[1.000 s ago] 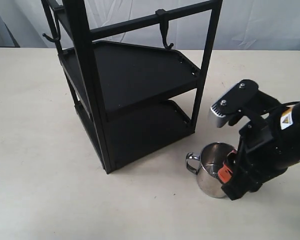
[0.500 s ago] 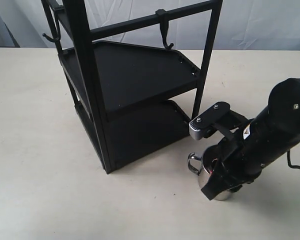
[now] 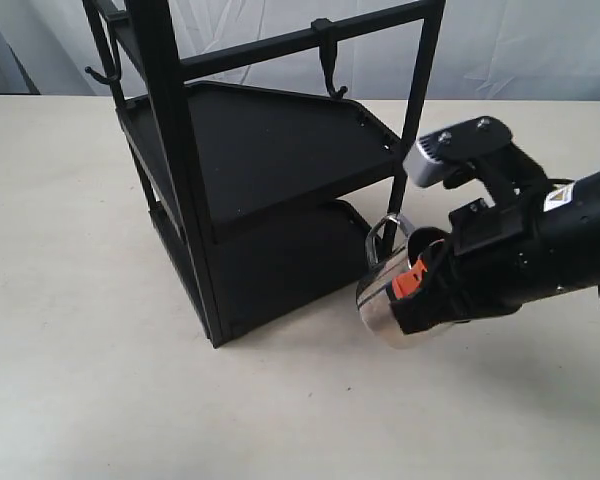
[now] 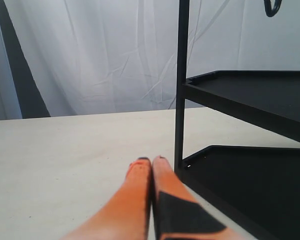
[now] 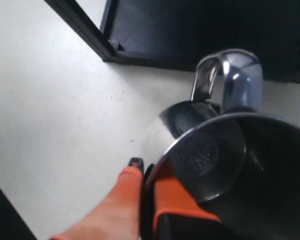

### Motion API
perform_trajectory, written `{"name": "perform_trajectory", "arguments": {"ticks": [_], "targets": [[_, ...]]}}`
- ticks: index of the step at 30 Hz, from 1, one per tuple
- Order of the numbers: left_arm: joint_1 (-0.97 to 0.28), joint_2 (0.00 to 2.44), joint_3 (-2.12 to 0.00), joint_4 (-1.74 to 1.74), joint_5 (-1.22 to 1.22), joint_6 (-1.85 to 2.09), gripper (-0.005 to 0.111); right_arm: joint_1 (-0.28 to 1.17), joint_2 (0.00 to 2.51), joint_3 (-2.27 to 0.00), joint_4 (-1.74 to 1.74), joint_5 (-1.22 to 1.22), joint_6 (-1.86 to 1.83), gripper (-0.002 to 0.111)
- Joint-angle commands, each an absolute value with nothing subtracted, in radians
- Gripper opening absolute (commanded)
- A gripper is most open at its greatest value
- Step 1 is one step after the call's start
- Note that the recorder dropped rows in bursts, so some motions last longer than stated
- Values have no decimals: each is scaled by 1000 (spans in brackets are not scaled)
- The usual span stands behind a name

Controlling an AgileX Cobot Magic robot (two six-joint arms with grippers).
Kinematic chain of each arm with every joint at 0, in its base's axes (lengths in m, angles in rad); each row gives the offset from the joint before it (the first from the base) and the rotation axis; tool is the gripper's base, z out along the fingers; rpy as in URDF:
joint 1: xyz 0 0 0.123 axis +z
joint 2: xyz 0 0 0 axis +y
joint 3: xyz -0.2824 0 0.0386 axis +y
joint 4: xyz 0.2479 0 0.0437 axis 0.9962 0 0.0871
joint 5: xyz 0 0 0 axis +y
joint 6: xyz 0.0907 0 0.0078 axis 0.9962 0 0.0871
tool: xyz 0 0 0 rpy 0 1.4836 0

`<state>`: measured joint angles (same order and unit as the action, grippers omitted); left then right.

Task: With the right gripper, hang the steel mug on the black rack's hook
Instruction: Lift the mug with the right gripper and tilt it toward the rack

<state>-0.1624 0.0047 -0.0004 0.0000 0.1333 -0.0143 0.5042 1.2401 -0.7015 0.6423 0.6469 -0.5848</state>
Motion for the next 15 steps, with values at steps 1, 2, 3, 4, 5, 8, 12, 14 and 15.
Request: {"name": "perform_trajectory", "arguments": {"ticks": [1, 2, 3, 4, 5, 8, 12, 14, 15], "targets": [[-171, 0, 0, 0, 128, -17, 2, 376, 1203, -703, 947, 847, -915, -1], [-171, 0, 0, 0, 128, -17, 2, 348, 1203, -703, 1010, 893, -982, -1], [-171, 0, 0, 0, 128, -17, 2, 312, 1203, -703, 1074, 945, -1060, -1], [-171, 0, 0, 0, 128, -17, 2, 274, 1208, -703, 1126, 989, -1116, -1], [-171, 0, 0, 0, 128, -17, 2, 233, 1213, -703, 1160, 1019, -1156, -1], [-171, 0, 0, 0, 128, -17, 2, 108, 1252, -703, 1278, 1173, -1316, -1], [-171, 0, 0, 0, 128, -17, 2, 7, 1297, -705, 1413, 1221, -1452, -1], [-171, 0, 0, 0, 128, -17, 2, 0, 1309, -712, 1429, 1221, -1481, -1], [-171, 0, 0, 0, 128, -17, 2, 0, 1317, -717, 1425, 1221, -1490, -1]]}}
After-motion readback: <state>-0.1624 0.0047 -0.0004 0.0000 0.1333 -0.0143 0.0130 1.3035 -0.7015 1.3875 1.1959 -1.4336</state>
